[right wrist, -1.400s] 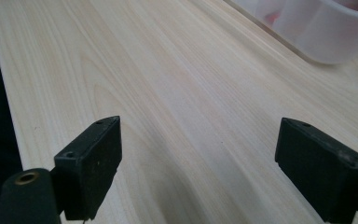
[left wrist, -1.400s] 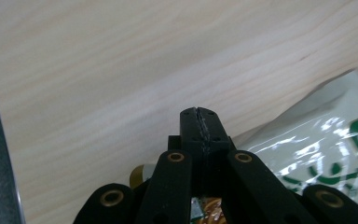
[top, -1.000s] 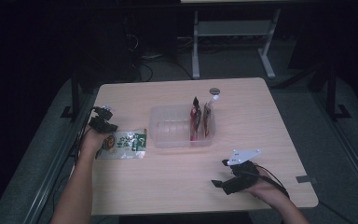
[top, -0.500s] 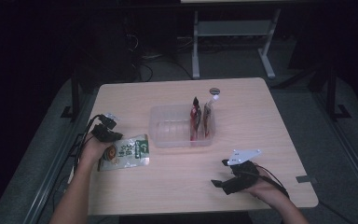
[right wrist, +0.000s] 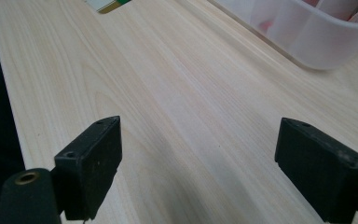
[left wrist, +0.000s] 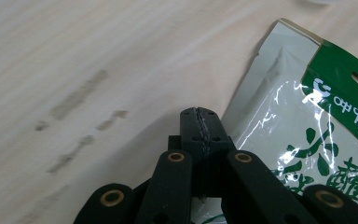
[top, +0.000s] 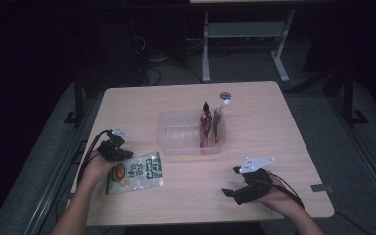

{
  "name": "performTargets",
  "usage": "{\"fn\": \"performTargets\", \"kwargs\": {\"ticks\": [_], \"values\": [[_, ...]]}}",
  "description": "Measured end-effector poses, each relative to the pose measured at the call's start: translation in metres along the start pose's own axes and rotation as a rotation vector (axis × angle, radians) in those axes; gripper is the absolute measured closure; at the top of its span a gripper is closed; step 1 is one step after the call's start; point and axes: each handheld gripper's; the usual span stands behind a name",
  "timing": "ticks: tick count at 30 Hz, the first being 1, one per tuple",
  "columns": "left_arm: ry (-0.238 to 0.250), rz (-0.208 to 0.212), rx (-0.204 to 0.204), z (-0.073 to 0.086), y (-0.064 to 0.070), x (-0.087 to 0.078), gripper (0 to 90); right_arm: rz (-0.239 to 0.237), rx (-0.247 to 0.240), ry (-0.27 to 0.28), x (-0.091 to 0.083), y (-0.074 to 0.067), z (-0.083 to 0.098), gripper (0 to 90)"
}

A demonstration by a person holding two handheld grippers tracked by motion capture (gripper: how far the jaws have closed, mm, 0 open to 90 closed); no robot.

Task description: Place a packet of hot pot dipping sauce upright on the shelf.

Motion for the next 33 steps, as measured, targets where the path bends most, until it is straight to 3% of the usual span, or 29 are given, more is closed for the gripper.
{"fn": "performTargets", "kwargs": {"ticks": [6, 8, 11, 13, 16, 17, 19, 20, 21, 24, 28, 33], "values": [[-0.008, 0.056, 0.022, 0.005, 0.020, -0.003, 89.6, 0.002, 0.005, 0.003, -0.001, -0.001, -0.001, 14.3], [0.014, 0.078, 0.024, 0.007, 0.028, -0.005, 89.6, 0.002, 0.001, 0.006, -0.001, -0.001, -0.001, 14.3], [0.031, 0.074, 0.028, 0.007, 0.031, -0.014, 89.6, 0.004, 0.005, 0.003, -0.001, -0.001, -0.001, 14.3], [0.088, 0.035, 0.005, 0.013, 0.033, -0.035, 89.6, 0.005, 0.002, 0.006, -0.002, -0.001, -0.001, 14.3], [0.096, -0.009, -0.005, 0.023, 0.034, -0.048, 89.7, 0.003, 0.003, 0.006, -0.002, -0.001, -0.001, 14.3], [0.110, -0.039, -0.029, 0.032, 0.034, -0.058, 89.7, 0.004, 0.006, 0.001, -0.001, -0.001, 0.000, 14.3], [0.116, -0.050, -0.038, 0.037, 0.034, -0.063, 89.6, 0.003, -0.002, 0.002, 0.000, 0.000, 0.000, 14.3], [0.115, -0.073, -0.056, 0.048, 0.034, -0.073, 89.6, 0.002, -0.003, 0.001, 0.000, -0.001, -0.001, 14.3], [0.115, -0.073, -0.056, 0.048, 0.034, -0.073, 89.6, 0.002, -0.003, 0.001, 0.000, -0.001, -0.001, 14.3], [0.082, -0.102, -0.095, 0.068, 0.032, -0.080, 89.6, 0.000, -0.001, -0.001, 0.001, -0.003, -0.001, 14.3], [0.067, -0.118, -0.113, 0.075, 0.026, -0.078, 89.6, -0.002, -0.002, -0.007, 0.002, -0.003, -0.001, 14.3], [0.057, -0.097, -0.120, 0.076, 0.026, -0.072, 89.6, -0.001, -0.004, -0.006, 0.001, -0.003, -0.001, 14.3]]}}
Point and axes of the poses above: each handheld gripper's, and its own axes: x roughly forward along the jaws, z roughly out of its underside, y roughly to its right, and after that the axes turned 11 degrees about y, right-handed
